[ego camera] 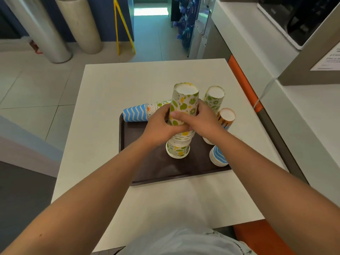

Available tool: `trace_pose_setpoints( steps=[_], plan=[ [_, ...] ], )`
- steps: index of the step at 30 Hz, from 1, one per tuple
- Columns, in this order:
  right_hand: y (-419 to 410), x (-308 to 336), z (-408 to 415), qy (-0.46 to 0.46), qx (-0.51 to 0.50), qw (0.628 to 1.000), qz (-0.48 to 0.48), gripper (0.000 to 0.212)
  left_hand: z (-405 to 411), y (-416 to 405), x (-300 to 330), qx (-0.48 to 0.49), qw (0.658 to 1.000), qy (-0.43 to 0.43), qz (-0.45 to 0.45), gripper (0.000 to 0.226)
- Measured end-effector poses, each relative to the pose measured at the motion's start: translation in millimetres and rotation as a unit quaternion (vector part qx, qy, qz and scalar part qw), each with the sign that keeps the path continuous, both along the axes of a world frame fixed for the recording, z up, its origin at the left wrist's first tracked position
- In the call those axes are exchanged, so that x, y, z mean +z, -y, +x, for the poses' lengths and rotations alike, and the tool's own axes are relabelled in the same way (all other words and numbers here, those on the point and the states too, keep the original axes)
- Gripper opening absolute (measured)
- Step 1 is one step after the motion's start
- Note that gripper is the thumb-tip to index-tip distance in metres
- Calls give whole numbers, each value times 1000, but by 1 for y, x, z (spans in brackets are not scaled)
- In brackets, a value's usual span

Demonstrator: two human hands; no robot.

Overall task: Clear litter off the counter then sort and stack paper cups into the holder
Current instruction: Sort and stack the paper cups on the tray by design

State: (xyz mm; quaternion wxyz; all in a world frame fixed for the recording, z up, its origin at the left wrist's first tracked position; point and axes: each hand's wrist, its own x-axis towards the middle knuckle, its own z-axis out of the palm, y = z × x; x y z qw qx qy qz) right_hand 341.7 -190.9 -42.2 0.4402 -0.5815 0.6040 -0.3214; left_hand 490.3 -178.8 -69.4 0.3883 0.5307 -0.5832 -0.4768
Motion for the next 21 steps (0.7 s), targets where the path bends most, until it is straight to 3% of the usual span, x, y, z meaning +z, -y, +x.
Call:
trace_pose_setpoints(
  steps=[3,5,7,9,14,21],
  plan=[
    [8,2,-1,12,-8,1000,-6,74,9,-2,-5,-9,999,27,23,102],
    [13,8,-6,34,-22,999,-5,58,19,-5,-10,-6,998,51,45,125],
    [17,14,-11,49,-31,998,-8,40,25,-11,-18,-9,996,62,66,132],
    [21,18,-13,57,-33,998,-10,34,28,-17,-25,-12,994,68,79,131],
    [25,28,-15,79,-39,996,-6,48,23,-20,-31,-20,994,76,75,117],
    [25,44,-16,113,-43,993,1,37,10,-17,-23,-12,998,48,35,92]
  ],
)
